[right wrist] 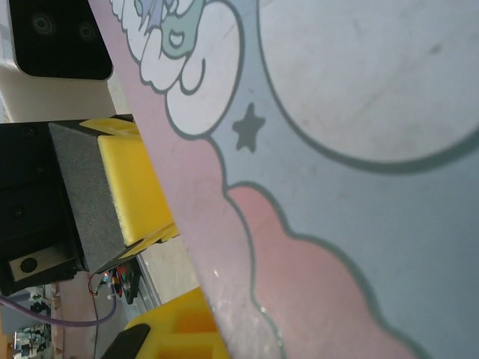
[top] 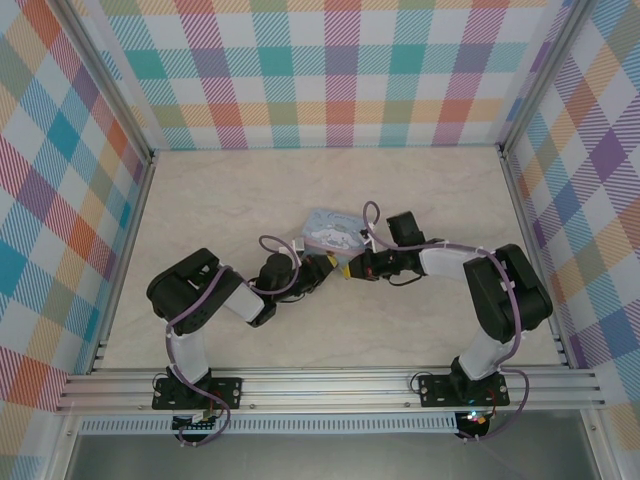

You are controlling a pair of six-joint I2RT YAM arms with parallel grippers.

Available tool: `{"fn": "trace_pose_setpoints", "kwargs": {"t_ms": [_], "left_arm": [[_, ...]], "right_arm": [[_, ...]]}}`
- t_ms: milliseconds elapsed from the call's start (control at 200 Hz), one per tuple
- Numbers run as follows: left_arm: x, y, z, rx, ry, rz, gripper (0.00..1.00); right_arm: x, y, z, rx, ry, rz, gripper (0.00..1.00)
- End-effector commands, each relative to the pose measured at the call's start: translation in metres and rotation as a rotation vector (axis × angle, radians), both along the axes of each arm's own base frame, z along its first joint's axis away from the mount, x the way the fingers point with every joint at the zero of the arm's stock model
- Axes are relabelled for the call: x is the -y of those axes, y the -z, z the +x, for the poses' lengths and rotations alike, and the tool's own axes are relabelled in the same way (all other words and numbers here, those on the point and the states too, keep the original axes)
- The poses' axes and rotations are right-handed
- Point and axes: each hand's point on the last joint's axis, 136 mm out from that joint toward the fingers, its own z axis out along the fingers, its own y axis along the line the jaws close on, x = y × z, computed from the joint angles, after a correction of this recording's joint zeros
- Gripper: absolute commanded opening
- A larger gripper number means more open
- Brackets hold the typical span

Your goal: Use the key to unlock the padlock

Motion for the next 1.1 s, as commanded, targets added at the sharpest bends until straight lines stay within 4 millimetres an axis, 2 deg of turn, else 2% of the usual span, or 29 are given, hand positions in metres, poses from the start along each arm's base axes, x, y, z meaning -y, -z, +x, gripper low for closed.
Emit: {"fn": "trace_pose_setpoints", "kwargs": {"t_ms": [0,325,515,620,880,1095], "left_arm": [[0.007,-0.039,0.005,0.087,0.031,-0.085,0.00],[0.012,-0.053,0.008,0.097,0.036,-0.148,0.00],[-0.006,-0.047,0.013,0.081,-0.069,-0.127,0.00],[-0.006,-0.052,0.015,0.090,-0.075,-0.135,0.00],[-0.003,-0.063,0.018,0.108,-0.072,-0.156,0.00],[0.002,-0.072,0.016,0.124,-0.041,-0.180,0.00]], "right_arm": [[-0.002,-0.003,0.000,0.011,-0.040,0.012,0.01],[-0.003,-0.008,0.008,0.031,-0.032,-0.004,0.01],[0.000,-0.036,0.010,0.105,-0.009,0.014,0.01],[0.003,-0.048,0.002,0.107,-0.008,0.028,0.01],[0.007,-0.038,-0.016,0.025,-0.001,0.037,0.02],[0.000,-0.037,-0.012,0.012,-0.018,0.037,0.02]]}}
